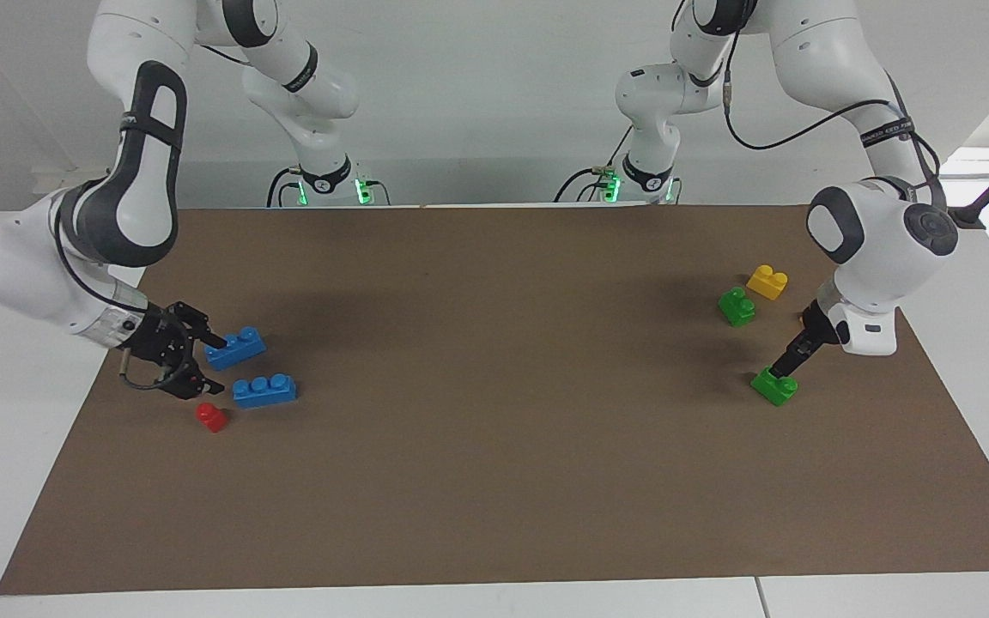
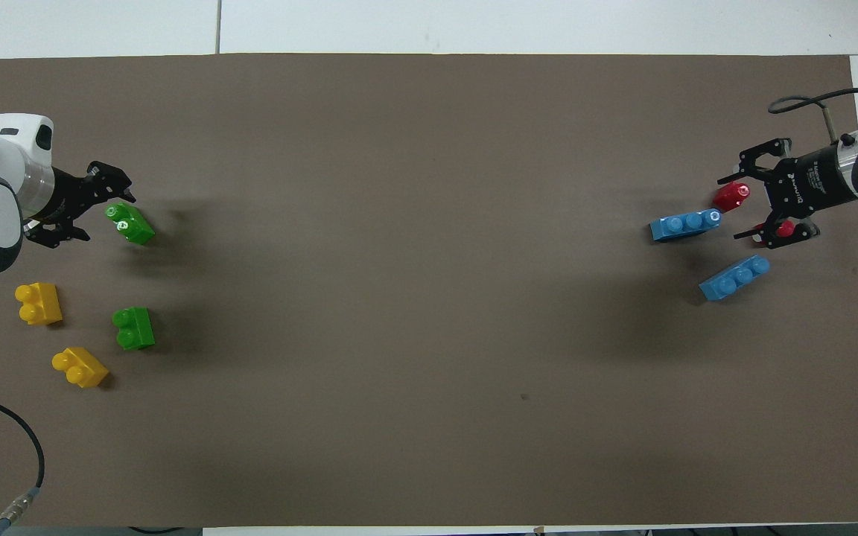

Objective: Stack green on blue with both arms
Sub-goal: 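Close the left gripper on the green brick while the right gripper grasps the blue brick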

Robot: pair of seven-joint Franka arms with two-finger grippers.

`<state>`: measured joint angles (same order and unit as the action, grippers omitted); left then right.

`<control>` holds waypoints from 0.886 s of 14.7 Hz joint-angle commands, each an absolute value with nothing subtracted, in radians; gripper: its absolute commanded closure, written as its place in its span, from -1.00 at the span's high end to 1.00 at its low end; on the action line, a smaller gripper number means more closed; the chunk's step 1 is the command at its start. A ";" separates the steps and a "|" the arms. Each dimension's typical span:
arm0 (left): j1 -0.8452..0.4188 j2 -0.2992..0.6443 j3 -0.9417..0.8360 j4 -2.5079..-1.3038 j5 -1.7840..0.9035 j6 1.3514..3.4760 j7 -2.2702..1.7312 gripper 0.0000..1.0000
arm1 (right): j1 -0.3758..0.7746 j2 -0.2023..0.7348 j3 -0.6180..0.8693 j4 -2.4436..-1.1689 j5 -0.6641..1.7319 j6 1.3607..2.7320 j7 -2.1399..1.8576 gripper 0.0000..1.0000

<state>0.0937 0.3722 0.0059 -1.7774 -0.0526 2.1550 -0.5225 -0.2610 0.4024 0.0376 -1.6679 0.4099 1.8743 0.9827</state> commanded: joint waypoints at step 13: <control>0.107 0.440 0.005 -1.805 -0.064 2.304 -0.610 1.00 | -0.267 0.429 0.046 -1.790 0.437 2.026 0.871 0.88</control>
<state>0.1007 0.4404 0.0060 -1.7892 -0.0534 2.2699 -0.5931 -0.2565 0.4404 0.0417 -1.7477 0.4113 1.9864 0.9078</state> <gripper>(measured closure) 0.000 0.097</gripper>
